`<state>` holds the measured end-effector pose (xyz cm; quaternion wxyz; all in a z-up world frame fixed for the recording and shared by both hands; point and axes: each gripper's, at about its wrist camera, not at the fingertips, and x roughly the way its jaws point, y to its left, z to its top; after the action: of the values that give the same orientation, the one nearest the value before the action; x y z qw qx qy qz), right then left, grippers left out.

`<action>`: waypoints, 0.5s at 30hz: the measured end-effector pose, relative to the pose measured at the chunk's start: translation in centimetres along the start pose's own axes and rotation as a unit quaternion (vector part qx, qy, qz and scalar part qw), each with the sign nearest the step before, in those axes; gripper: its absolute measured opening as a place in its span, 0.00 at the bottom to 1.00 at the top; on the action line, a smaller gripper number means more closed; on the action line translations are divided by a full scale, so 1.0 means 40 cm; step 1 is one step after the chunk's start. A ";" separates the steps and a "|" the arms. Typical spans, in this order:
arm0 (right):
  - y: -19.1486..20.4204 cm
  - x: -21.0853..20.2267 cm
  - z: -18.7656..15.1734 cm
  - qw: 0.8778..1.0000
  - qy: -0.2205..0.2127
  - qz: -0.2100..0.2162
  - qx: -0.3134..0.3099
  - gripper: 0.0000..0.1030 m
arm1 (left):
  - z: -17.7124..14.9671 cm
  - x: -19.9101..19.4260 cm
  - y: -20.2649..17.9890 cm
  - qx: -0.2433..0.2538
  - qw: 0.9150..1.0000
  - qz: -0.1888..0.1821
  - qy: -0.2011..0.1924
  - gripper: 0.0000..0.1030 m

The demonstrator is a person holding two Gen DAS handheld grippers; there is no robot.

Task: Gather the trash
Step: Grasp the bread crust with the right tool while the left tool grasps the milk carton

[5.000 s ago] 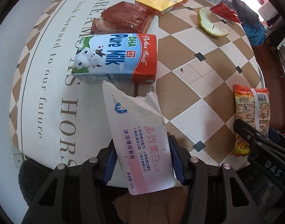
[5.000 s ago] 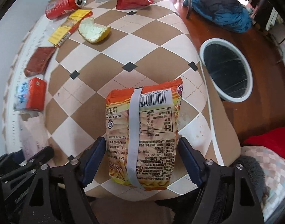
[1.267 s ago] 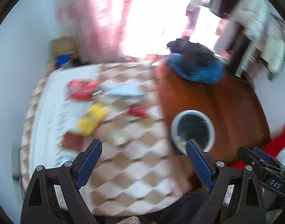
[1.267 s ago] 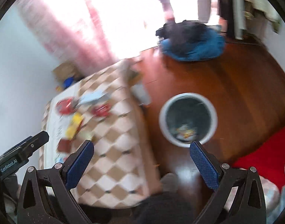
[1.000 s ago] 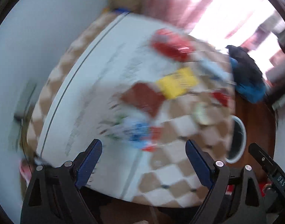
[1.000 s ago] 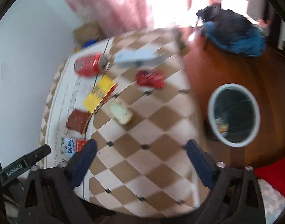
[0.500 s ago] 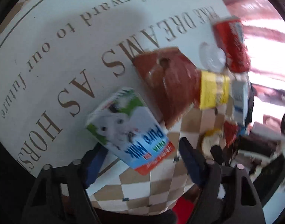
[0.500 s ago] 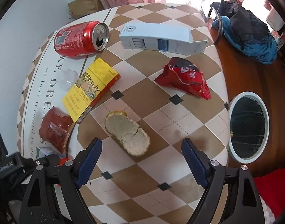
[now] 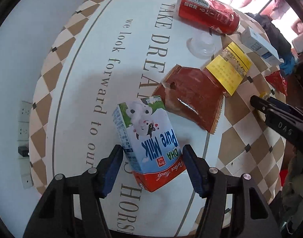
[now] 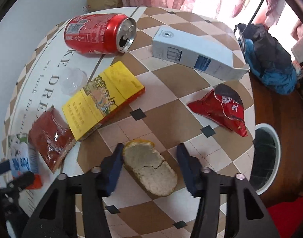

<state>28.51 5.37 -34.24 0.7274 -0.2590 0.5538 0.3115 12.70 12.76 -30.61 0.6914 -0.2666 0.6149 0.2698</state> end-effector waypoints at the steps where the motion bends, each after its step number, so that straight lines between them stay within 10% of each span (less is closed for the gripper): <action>1: 0.000 -0.004 -0.006 1.000 -0.002 -0.001 0.001 0.36 | 0.005 0.004 0.005 -0.005 1.000 -0.002 0.002 0.57; 15: -0.022 -0.069 -0.163 0.997 0.009 0.062 0.055 0.32 | -0.081 0.032 0.047 -0.044 0.998 0.015 -0.036 0.47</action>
<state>24.43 -0.41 -33.18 0.7149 -0.1868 0.5916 0.3225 9.22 11.89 -32.29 0.6965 -0.2778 0.5813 0.3158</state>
